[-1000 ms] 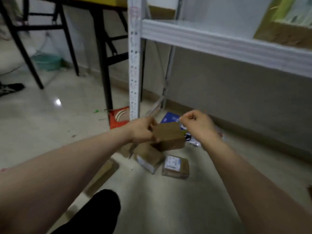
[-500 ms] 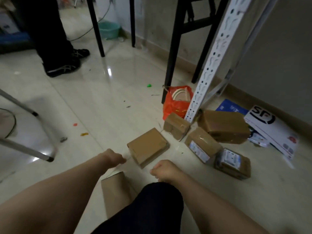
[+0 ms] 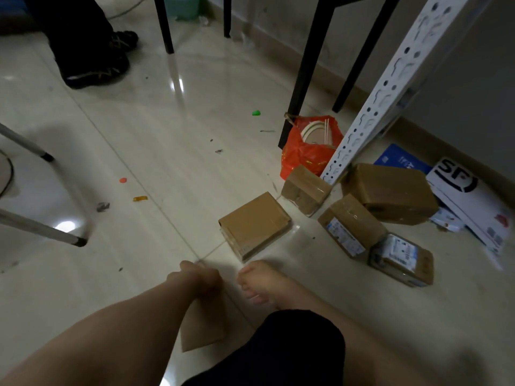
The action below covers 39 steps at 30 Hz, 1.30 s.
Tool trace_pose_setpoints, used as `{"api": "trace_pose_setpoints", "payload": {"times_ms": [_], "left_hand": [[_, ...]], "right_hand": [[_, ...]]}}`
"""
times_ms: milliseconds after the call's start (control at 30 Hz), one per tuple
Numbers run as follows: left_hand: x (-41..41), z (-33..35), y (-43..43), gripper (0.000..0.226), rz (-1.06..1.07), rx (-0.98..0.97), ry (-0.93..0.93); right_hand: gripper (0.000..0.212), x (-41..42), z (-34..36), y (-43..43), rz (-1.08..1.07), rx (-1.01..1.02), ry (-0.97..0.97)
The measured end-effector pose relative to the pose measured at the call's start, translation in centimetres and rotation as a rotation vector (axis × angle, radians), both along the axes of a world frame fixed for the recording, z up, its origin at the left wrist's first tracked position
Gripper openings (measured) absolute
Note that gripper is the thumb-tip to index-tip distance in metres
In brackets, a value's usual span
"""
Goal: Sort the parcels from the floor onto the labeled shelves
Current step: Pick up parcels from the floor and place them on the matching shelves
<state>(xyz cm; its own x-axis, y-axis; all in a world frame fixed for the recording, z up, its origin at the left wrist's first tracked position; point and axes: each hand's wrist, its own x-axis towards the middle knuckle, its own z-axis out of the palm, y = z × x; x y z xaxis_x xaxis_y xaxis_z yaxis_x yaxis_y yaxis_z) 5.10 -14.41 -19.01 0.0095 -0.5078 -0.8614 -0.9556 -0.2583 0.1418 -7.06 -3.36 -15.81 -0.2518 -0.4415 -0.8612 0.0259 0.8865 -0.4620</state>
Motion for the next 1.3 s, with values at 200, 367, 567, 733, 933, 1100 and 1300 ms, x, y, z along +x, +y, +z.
{"api": "trace_pose_setpoints", "payload": {"times_ms": [200, 367, 567, 733, 933, 1100, 1300], "left_hand": [[-1.6, 3.9, -1.5, 0.078, -0.048, 0.308, 0.214], [-4.5, 9.9, -2.0, 0.085, 0.021, 0.477, 0.646], [-12.0, 17.7, -0.7, 0.058, 0.203, 0.452, 1.081], [-18.6, 23.3, 4.1, 0.047, 0.194, 0.555, 1.384], [-23.5, 23.0, 10.8, 0.064, 0.03, 0.841, 1.561], [-25.4, 23.4, 12.9, 0.074, -0.122, 0.942, 1.447], [-27.2, 25.6, 15.6, 0.084, -0.275, 0.825, 1.411]], "right_hand": [[0.015, -3.4, 1.5, 1.9, -0.075, -0.041, 0.046], [0.013, -7.3, 5.0, 3.1, -0.146, -0.127, 0.061], [0.045, -13.0, 11.9, 6.6, -0.507, -0.36, -0.08], [0.075, -18.6, 18.0, 12.1, -0.677, -0.49, -0.217], [0.063, -21.9, 22.3, 19.9, -0.855, -0.74, -0.169], [0.044, -23.4, 23.7, 24.6, -0.785, -0.919, 0.238], [0.06, -24.5, 25.3, 26.4, -0.701, -1.051, 0.383]]}}
